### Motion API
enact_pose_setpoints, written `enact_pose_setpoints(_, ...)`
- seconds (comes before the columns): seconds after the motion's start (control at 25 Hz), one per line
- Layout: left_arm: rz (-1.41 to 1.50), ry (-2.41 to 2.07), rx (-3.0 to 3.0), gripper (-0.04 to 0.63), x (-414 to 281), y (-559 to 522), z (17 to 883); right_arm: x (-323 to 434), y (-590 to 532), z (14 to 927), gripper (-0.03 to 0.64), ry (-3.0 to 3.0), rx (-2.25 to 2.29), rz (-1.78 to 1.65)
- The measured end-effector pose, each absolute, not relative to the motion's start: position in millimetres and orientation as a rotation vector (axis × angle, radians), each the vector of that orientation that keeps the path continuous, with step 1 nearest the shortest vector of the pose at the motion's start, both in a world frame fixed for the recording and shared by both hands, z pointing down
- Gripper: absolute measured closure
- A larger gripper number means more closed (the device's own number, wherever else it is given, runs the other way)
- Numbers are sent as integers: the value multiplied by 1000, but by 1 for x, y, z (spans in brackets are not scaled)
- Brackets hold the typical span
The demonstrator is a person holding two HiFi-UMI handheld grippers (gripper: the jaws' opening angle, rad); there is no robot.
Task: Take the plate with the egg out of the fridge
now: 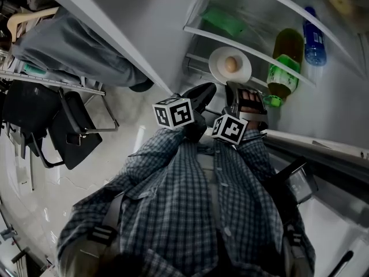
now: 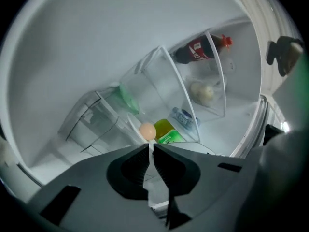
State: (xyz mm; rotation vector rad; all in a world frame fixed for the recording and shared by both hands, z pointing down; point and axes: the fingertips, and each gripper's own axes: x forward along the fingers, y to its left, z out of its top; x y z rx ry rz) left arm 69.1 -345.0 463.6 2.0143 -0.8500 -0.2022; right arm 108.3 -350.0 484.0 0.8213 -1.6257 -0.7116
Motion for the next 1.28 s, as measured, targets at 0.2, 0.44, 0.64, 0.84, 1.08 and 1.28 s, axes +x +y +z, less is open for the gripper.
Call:
enact_pose_setpoints(0.2, -320, -824, 1871, 549, 67, -352, 469, 108, -345, 482, 588, -1633, 834, -704)
enact_pose_setpoints(0.44, -418, -784, 1782, 514, 70, -360, 466, 107, -341, 478, 589, -1634, 834, -723)
enact_pose_setpoints(0.64, -427, -785, 1756, 514, 74, -365, 468, 105, -334, 476, 592, -1625, 812, -761)
enact_pose_setpoints(0.84, -477, -774, 1678, 514, 75, -369, 476, 106, -329, 479, 592, -1623, 797, -770)
enact_pose_setpoints(1.08, -600, -708, 1553, 519, 74, -370, 478, 108, -327, 479, 592, -1635, 815, -762)
enact_pose_setpoints(1.28, -627, -715, 1516, 540, 71, -372, 482, 110, -323, 477, 591, -1661, 855, -736)
